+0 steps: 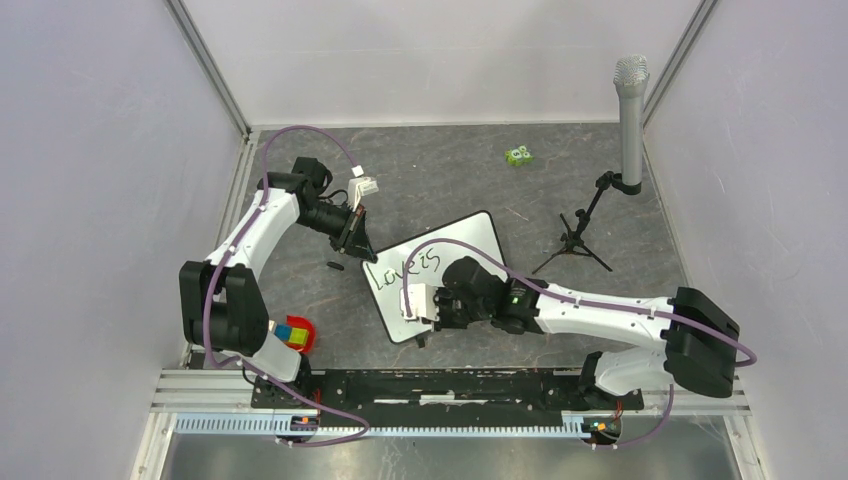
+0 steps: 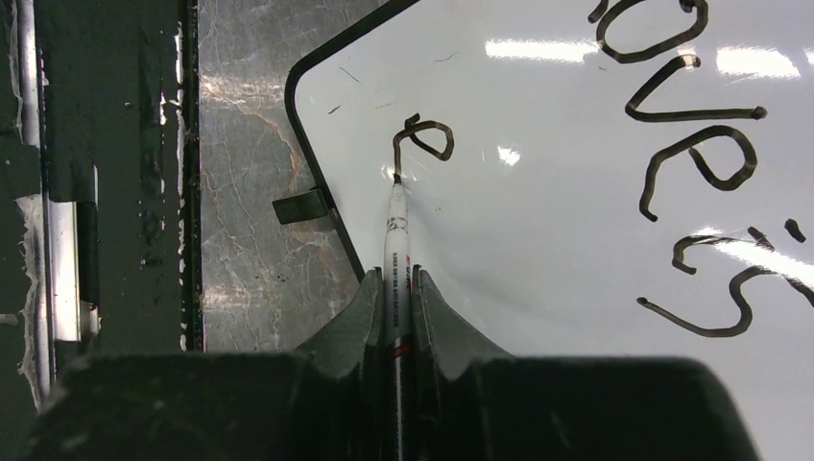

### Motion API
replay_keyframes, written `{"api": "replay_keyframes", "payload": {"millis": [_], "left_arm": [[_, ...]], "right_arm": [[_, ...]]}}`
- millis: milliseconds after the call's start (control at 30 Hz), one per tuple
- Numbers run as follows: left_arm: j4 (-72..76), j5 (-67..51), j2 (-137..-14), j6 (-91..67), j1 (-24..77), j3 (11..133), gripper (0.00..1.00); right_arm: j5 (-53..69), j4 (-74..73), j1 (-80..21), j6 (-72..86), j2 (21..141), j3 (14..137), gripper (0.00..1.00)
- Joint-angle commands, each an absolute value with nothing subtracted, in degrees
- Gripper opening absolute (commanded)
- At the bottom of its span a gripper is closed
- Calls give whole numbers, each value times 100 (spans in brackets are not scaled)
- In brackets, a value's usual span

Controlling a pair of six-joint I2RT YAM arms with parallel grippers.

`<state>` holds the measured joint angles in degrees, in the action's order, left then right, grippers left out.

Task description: Write a sentence on the whiteboard

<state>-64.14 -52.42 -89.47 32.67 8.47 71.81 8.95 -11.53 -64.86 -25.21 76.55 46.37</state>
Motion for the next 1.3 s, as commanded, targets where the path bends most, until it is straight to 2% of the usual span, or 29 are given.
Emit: {"api": "replay_keyframes", "payload": {"millis": [0, 767, 1267], "left_arm": [[-6442, -5091, -9026, 3419, 888, 7181, 2], [-6442, -5129, -9022, 3421, 888, 7163, 2], [-6443, -5107, -9026, 3448, 888, 7163, 2]], "right_arm": [[817, -1367, -6451, -2568, 7421, 4784, 0], [565, -1030, -6412, -2564, 7434, 4992, 0], [628, -1014, -6372, -2506, 7458, 4518, 0]]}}
